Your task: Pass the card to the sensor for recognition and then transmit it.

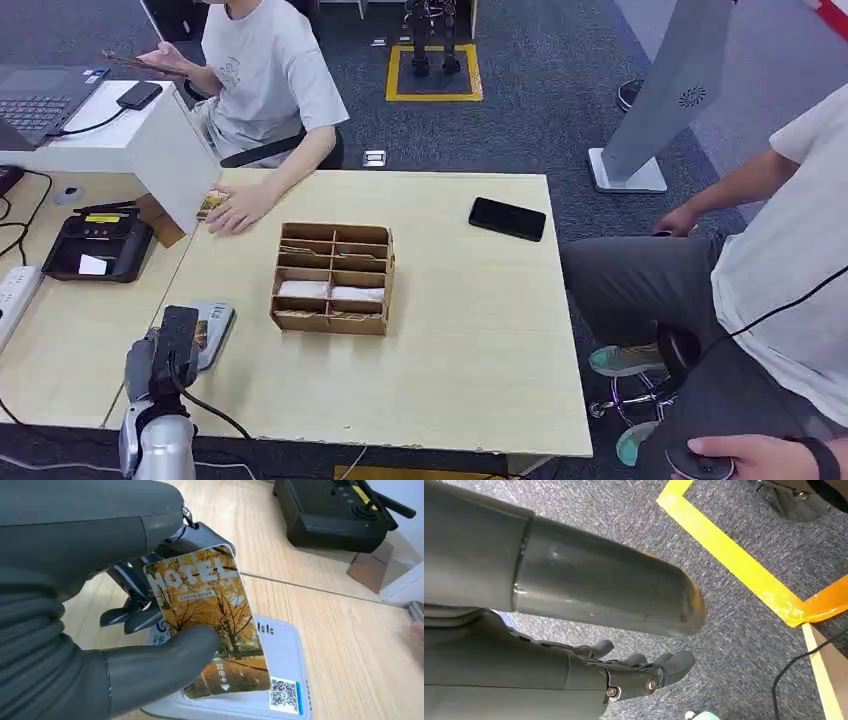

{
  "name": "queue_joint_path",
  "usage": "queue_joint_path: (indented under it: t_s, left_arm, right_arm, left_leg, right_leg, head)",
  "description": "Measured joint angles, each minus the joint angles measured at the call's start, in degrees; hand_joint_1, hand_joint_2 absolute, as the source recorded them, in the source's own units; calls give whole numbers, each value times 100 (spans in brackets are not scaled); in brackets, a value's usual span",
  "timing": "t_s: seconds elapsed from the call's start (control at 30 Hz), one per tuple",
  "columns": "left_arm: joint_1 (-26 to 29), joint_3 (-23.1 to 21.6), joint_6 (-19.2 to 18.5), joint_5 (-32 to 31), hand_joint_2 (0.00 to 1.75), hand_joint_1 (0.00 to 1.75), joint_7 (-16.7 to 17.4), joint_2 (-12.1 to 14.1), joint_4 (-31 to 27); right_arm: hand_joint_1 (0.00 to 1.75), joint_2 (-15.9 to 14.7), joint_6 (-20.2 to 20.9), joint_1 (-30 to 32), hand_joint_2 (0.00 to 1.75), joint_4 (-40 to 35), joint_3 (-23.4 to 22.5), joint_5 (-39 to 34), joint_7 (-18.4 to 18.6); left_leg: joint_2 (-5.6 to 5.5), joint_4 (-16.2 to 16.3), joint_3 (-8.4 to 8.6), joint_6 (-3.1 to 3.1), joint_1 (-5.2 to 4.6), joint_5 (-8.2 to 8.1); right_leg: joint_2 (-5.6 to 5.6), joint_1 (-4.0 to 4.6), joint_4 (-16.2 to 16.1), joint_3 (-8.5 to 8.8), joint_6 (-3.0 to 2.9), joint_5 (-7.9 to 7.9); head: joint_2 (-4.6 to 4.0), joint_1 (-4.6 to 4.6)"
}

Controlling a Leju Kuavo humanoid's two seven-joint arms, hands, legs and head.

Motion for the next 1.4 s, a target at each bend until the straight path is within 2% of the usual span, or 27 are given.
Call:
queue_joint_path:
  t_s: [0.17, 1.03, 1.4]
  left_arm:
    - [1, 20, 76, -111, 175, 175, -20, 0, 188]
    - [4, 162, 136, -245, 175, 175, -46, -4, 345]
    - [-38, 223, 461, -776, 175, 175, 96, -2, 544]
  right_arm:
    - [0, 9, -33, 0, 0, 0, 0, 4, -39]
    - [0, 52, -87, -5, 0, 0, 9, 4, -116]
    - [0, 77, -114, -15, 0, -2, 50, 4, -120]
  left_leg:
    - [-1, 0, 9, 1, 0, 1]
    - [-1, 0, 15, 1, 0, 1]
    - [-1, 0, 19, 1, -1, 1]
  right_leg:
    - [-4, 0, 0, 12, 0, 0]
    - [-5, 0, 0, 19, 0, 0]
    - [-5, -1, 0, 23, 0, 0]
  head:
    - [0, 0]
    - [0, 0]
    - [0, 0]
